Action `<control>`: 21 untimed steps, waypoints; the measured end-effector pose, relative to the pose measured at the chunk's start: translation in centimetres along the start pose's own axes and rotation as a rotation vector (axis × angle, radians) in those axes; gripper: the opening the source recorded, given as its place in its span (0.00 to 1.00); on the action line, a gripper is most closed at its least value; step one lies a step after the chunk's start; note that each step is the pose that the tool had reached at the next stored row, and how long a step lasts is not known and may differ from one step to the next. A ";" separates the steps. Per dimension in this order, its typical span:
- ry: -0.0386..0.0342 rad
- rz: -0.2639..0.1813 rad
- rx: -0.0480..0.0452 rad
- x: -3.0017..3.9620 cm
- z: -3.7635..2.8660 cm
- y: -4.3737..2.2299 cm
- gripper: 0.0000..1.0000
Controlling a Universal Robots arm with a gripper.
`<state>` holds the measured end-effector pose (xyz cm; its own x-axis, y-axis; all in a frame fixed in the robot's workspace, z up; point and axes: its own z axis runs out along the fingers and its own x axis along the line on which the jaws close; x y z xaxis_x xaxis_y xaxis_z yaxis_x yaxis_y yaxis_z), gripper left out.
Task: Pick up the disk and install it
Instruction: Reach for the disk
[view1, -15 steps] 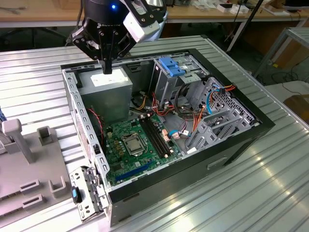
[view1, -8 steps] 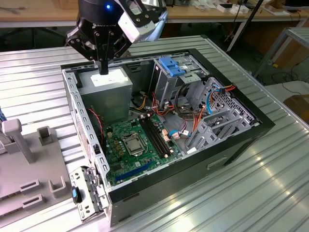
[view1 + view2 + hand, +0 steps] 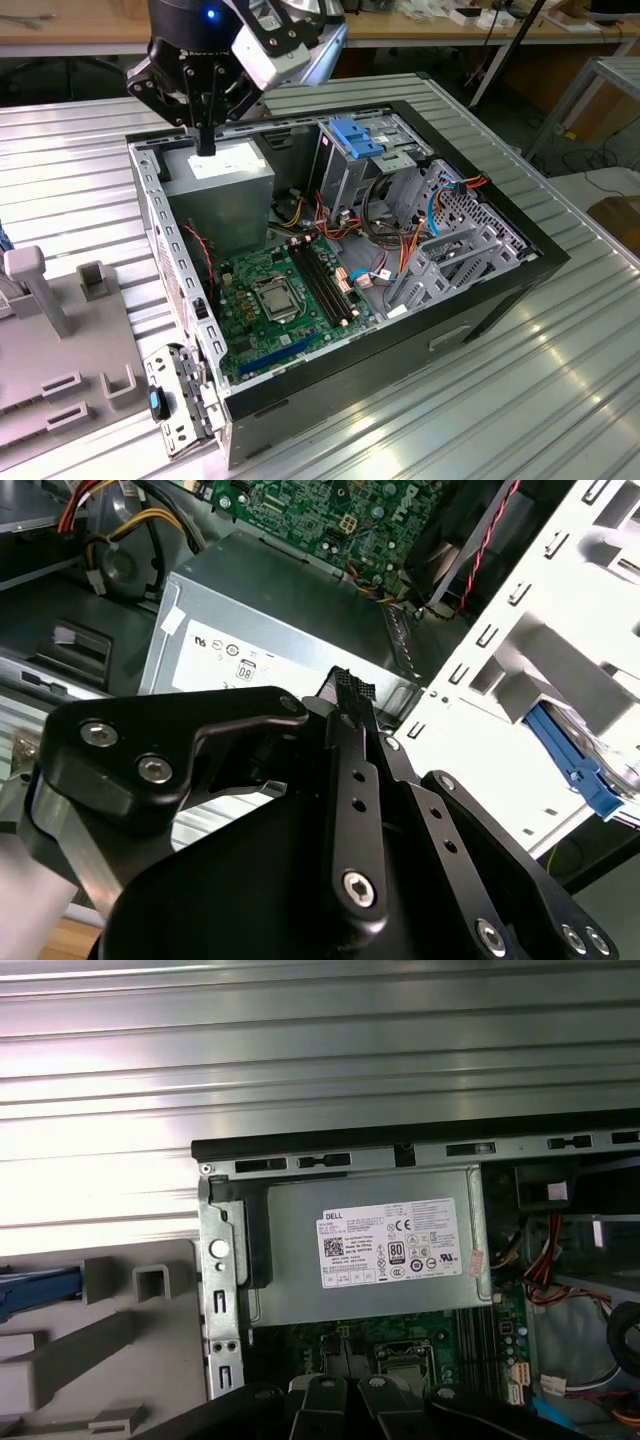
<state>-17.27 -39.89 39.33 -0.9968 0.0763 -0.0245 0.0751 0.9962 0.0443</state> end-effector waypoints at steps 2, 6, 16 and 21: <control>0.0000 0.000 0.0000 0.35 -0.01 -0.03 0.11; 0.0000 0.000 0.0000 0.95 -0.03 -0.07 0.11; 0.0000 0.000 -0.0001 2.25 -0.05 -0.17 0.11; 0.0000 0.000 0.0000 2.89 -0.07 -0.22 0.11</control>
<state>-20.16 -39.89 39.32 -0.9968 0.0762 -0.0245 0.0751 0.9962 0.0444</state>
